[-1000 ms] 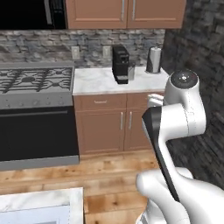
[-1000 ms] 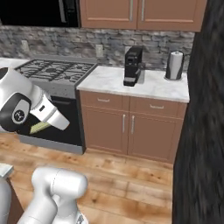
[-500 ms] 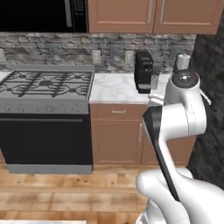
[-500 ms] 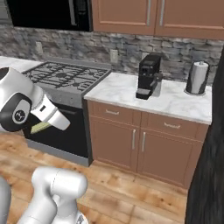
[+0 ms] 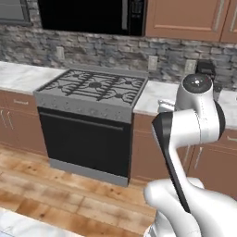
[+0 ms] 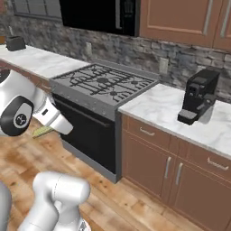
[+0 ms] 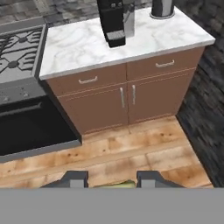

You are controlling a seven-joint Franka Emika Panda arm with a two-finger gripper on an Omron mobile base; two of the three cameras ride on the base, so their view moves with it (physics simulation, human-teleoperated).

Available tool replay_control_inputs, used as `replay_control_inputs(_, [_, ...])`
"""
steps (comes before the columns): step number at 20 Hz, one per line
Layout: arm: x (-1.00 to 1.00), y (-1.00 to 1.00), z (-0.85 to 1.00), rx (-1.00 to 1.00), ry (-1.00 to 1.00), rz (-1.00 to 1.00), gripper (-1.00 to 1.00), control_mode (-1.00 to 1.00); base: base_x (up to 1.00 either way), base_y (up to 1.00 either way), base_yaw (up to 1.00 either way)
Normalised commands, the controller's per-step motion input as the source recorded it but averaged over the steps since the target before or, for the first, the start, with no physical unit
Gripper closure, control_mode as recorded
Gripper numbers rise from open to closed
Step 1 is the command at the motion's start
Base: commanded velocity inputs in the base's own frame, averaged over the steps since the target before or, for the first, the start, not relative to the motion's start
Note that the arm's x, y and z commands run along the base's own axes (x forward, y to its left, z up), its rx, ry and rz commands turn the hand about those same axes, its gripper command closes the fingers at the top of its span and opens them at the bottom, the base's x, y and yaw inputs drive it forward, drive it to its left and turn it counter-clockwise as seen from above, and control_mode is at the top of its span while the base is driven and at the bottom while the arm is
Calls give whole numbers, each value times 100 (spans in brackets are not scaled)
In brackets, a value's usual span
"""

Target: Pick the egg and butter from the fridge and place them by the bowl for mixing.

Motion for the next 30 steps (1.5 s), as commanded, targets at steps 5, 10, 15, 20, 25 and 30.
replay_control_inputs(5, [0,0,0,0,0,0,100,100,43,-13,58])
replay_control_inputs(10, [0,0,0,0,0,0,100,100,49,-14,51])
replay_control_inputs(15, [0,0,0,0,0,0,100,100,55,-23,33])
replay_control_inputs(20, [0,0,0,0,0,0,100,100,53,-23,36])
replay_control_inputs(25, [0,0,0,0,0,0,100,100,59,-24,29])
replay_control_inputs(30, [0,0,0,0,0,0,100,100,67,-19,28])
